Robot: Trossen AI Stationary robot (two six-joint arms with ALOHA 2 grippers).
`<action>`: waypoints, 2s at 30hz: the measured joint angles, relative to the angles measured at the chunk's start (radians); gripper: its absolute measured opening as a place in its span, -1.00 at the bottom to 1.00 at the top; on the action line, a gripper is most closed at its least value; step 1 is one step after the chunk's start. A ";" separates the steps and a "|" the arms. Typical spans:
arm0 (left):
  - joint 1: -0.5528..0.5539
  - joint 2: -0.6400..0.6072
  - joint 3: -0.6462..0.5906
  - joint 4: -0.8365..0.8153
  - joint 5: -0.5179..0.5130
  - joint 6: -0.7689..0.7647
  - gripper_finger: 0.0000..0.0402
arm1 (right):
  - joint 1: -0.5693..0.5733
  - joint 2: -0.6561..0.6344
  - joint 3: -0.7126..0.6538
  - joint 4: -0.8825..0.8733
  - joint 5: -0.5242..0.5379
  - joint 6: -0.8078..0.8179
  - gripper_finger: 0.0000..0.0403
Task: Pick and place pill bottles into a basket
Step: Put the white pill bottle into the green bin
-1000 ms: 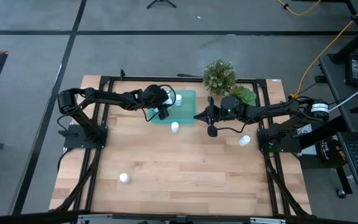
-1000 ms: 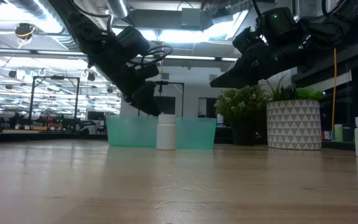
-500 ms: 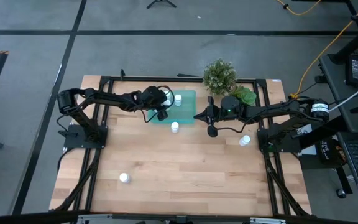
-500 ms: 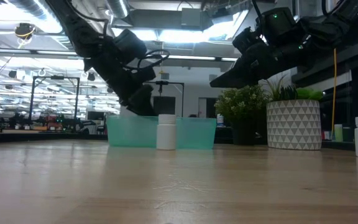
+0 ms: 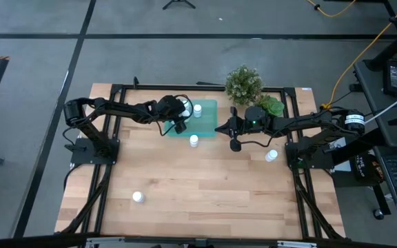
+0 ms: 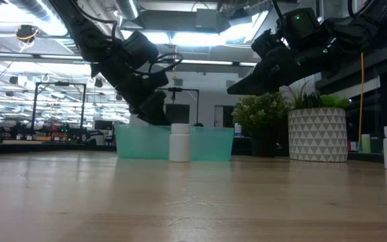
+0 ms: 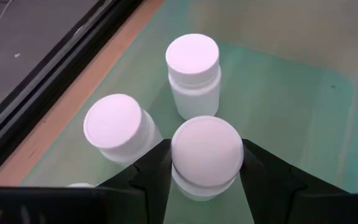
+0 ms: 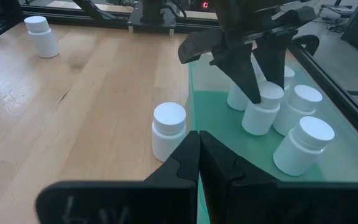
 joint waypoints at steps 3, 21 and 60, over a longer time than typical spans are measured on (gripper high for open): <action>0.000 0.000 0.000 -0.002 -0.014 0.001 -0.19 | 0.000 0.000 0.000 0.000 0.000 0.000 -0.94; 0.000 0.000 0.000 -0.002 0.017 0.006 -0.05 | 0.000 0.000 0.000 0.000 0.000 0.000 -0.94; -0.095 -0.362 0.005 -0.165 0.035 0.241 -0.05 | 0.000 0.000 0.000 0.000 0.000 0.000 -0.94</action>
